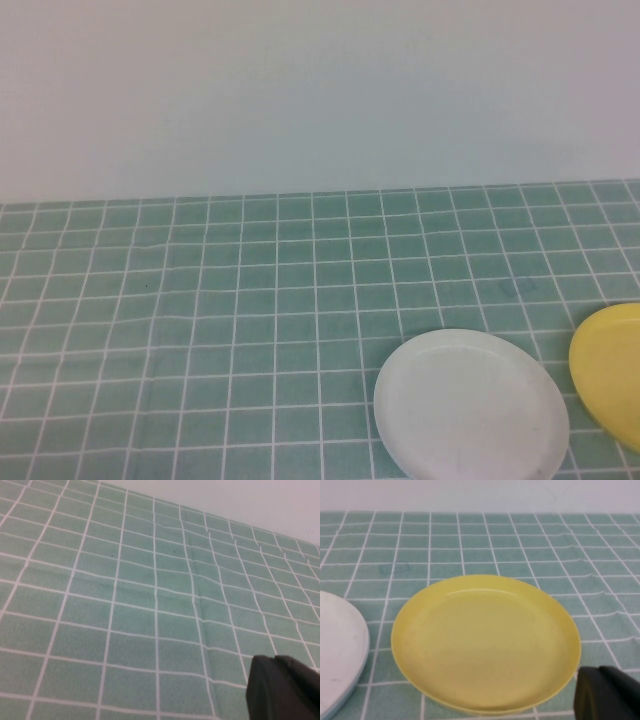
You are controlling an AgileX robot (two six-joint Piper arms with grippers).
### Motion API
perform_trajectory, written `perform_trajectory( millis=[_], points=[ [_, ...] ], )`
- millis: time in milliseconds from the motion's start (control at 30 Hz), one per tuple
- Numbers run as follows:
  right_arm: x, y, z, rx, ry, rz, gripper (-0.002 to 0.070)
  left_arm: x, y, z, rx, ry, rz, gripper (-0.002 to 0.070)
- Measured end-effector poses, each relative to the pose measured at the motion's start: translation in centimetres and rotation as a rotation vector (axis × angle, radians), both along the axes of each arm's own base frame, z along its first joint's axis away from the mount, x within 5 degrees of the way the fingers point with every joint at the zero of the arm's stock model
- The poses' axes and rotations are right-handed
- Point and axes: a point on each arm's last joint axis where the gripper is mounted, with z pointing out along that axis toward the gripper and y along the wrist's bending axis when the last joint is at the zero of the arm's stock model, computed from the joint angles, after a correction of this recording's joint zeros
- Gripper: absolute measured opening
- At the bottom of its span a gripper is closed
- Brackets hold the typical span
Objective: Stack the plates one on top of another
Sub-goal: Pick up the yellow plate
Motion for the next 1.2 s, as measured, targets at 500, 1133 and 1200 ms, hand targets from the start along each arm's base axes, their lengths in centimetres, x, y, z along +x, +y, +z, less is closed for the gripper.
perform_trajectory(
  millis=[500, 1133, 1200],
  points=[
    [0.6, 0.3, 3.1, 0.750, -0.376, -0.100, -0.0002, 0.0, 0.0, 0.0, 0.002, 0.000, 0.000, -0.0001],
    [-0.6, 1.4, 19.6, 0.109, -0.210, 0.120, -0.0002, 0.0, 0.0, 0.0, 0.001, -0.002, 0.000, -0.0001],
    [1.6, 0.5, 19.6, 0.118, -0.014, 0.044, -0.0002, 0.0, 0.0, 0.0, 0.001, -0.002, 0.000, -0.0001]
  ],
)
